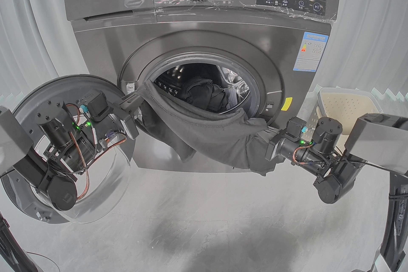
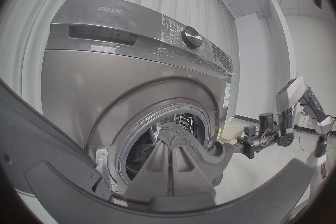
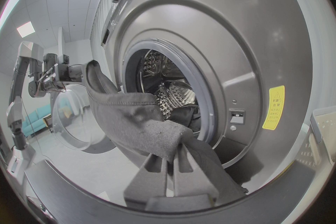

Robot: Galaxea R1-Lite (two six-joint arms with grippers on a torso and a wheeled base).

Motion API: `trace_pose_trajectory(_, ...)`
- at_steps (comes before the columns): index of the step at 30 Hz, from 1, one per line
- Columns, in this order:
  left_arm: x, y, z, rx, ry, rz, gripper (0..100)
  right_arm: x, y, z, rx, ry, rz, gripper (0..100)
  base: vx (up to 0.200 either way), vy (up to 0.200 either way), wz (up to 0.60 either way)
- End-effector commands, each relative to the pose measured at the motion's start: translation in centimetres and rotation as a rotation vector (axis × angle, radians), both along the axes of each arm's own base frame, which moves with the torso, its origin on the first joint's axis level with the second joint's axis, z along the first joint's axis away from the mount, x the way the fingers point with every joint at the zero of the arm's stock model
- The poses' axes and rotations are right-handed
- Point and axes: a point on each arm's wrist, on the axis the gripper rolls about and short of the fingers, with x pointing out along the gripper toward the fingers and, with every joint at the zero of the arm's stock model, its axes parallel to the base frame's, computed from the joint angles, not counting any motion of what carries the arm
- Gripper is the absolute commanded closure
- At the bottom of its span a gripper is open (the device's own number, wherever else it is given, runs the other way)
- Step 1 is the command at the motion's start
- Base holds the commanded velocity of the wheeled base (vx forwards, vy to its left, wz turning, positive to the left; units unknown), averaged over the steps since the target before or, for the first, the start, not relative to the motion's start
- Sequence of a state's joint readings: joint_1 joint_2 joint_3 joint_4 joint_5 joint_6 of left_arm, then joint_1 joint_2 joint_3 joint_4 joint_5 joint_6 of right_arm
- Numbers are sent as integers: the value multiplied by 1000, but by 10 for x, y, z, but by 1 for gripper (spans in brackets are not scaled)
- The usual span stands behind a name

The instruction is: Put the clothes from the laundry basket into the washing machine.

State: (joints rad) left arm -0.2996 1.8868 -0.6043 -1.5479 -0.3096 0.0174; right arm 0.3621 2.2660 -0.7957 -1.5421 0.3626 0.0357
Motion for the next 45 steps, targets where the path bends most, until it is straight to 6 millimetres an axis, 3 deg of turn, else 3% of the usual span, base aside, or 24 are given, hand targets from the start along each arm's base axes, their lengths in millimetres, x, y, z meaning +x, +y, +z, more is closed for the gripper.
trace_pose_trajectory(1, -8, 5, 4, -3, -3, 4, 100, -36, 14, 25, 21, -2, 74, 100, 0, 0, 0)
trace_pose_trajectory(8, -8, 3, 5, -6, -8, 1, 100, -34, 15, 8, -2, 40, 72, 100, 0, 0, 0)
trace_pose_trajectory(18, -10, 0, 11, -13, -26, -10, 100, -24, 29, -33, -56, 107, 24, 100, 0, 0, 0)
trace_pose_trajectory(19, -10, -2, 11, -14, -26, -17, 100, -18, 32, -47, -67, 126, 24, 100, 0, 0, 0)
trace_pose_trajectory(22, -10, -2, 11, -14, -26, -17, 100, -5, 38, -60, -63, 123, 19, 100, 0, 0, 0)
trace_pose_trajectory(27, -10, -3, 11, -15, -28, -22, 100, 11, 42, -63, -39, 89, 15, 100, 0, 0, 0)
trace_pose_trajectory(28, -10, -3, 12, -16, -30, -22, 100, 12, 44, -62, -36, 84, 16, 0, 0, 0, 0)
trace_pose_trajectory(33, -10, -3, 12, -16, -30, -22, 100, 20, 47, -78, -40, 92, 11, 0, 0, 0, 0)
trace_pose_trajectory(37, -11, -3, 11, -15, -28, -23, 100, 31, 51, -103, -57, 104, 4, 0, 0, 0, 0)
trace_pose_trajectory(45, -10, -5, 10, -12, -23, -27, 100, 28, 55, -111, -68, 122, 14, 0, 0, 0, 0)
